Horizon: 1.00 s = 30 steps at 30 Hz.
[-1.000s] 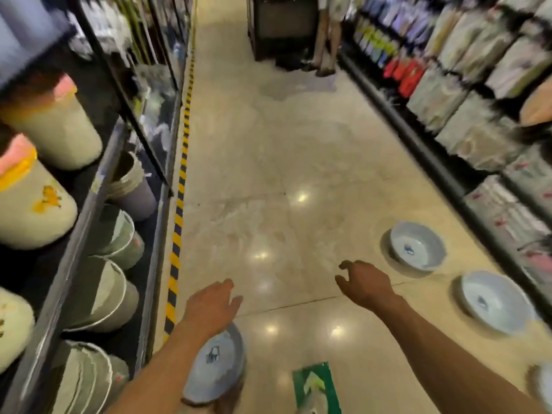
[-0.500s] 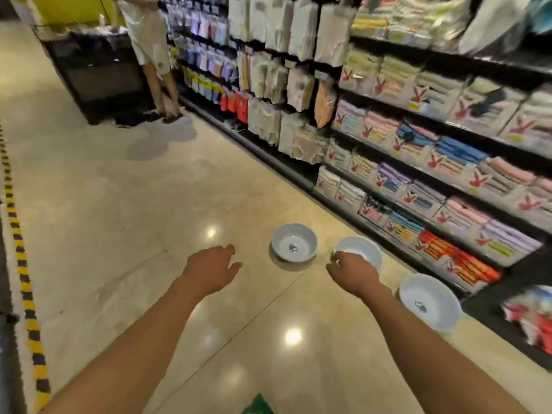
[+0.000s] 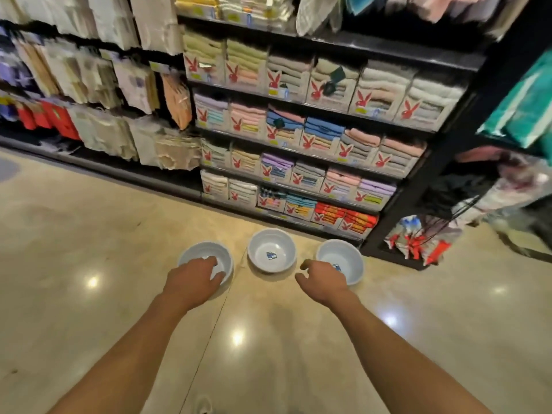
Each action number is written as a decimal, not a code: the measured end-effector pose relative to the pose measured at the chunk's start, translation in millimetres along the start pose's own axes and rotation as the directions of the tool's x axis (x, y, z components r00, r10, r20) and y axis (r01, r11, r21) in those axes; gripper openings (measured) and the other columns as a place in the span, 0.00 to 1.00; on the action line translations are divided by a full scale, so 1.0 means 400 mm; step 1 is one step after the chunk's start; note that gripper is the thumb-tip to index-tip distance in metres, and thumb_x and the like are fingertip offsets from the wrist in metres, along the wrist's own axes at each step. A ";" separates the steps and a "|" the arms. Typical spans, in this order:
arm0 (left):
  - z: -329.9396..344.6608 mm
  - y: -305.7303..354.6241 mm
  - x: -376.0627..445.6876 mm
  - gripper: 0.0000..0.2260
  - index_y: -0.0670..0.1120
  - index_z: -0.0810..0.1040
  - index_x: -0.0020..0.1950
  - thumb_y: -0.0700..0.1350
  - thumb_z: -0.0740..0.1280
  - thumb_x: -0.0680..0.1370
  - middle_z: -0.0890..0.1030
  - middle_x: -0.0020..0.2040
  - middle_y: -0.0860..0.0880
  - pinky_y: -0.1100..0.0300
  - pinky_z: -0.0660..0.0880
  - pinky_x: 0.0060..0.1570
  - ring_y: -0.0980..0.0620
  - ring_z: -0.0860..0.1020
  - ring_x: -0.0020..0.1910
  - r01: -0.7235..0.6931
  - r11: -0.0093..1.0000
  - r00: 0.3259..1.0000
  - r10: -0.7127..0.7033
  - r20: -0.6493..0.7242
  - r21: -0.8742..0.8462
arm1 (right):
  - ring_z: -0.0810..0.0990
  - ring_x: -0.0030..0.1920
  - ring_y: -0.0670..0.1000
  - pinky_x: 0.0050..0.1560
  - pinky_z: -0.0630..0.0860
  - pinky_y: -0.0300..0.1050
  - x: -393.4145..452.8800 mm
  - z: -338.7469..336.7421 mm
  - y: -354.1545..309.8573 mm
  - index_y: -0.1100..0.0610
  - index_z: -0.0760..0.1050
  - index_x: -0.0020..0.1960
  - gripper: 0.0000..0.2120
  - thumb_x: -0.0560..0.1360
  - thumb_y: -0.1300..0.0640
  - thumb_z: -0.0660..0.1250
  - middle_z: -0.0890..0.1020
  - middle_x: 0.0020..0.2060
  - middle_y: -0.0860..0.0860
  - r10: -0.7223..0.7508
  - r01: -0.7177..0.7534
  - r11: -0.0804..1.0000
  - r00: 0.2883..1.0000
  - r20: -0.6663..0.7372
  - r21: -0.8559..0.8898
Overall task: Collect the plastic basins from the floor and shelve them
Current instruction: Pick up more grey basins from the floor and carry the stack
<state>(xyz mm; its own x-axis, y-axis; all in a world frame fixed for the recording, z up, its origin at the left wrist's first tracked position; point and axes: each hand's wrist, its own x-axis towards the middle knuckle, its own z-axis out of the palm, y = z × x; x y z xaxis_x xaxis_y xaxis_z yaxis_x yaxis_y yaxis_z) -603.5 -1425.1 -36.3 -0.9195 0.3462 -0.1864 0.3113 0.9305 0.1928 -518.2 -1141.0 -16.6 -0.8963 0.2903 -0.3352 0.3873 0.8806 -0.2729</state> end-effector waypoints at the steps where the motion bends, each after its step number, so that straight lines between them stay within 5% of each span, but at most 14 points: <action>1: -0.002 -0.019 0.034 0.22 0.54 0.72 0.72 0.61 0.56 0.82 0.82 0.61 0.51 0.58 0.73 0.45 0.50 0.81 0.54 -0.021 0.999 1.000 0.021 0.003 0.028 | 0.82 0.56 0.55 0.52 0.78 0.52 0.025 0.002 -0.022 0.48 0.77 0.66 0.21 0.77 0.41 0.61 0.84 0.57 0.51 0.032 -0.032 0.999 0.999 -0.001 0.005; 6: -0.042 -0.126 0.183 0.23 0.52 0.71 0.73 0.60 0.56 0.82 0.81 0.64 0.50 0.57 0.71 0.47 0.48 0.80 0.59 -0.083 0.996 0.996 0.082 0.027 0.043 | 0.82 0.55 0.54 0.52 0.78 0.51 0.154 0.012 -0.158 0.47 0.77 0.66 0.22 0.77 0.40 0.61 0.84 0.57 0.50 0.089 -0.089 0.996 0.996 0.012 0.019; 15: -0.004 -0.367 0.434 0.21 0.50 0.73 0.67 0.62 0.56 0.81 0.81 0.60 0.48 0.56 0.68 0.43 0.45 0.80 0.54 0.038 0.998 0.976 -0.047 0.211 0.043 | 0.80 0.58 0.56 0.49 0.73 0.49 0.474 0.095 -0.299 0.48 0.75 0.68 0.21 0.79 0.42 0.60 0.82 0.62 0.52 0.098 -0.101 0.995 0.986 0.137 0.019; 30: 0.491 -0.649 1.144 0.21 0.53 0.74 0.68 0.62 0.60 0.80 0.83 0.60 0.51 0.54 0.76 0.47 0.46 0.82 0.55 0.249 0.966 0.919 -0.214 0.332 -0.065 | 0.81 0.56 0.57 0.47 0.73 0.47 1.351 0.555 -0.284 0.47 0.76 0.65 0.20 0.77 0.41 0.63 0.84 0.57 0.51 0.178 -0.203 0.978 0.939 0.293 0.056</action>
<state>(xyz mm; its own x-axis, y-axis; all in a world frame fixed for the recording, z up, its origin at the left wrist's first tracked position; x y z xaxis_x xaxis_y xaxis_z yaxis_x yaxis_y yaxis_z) -1057.8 -1484.9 -360.7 -0.8317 0.1580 -0.5322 0.0562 0.9777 0.2024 -998.6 -1167.4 -367.1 -0.7097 0.3193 -0.6279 0.5723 0.7811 -0.2496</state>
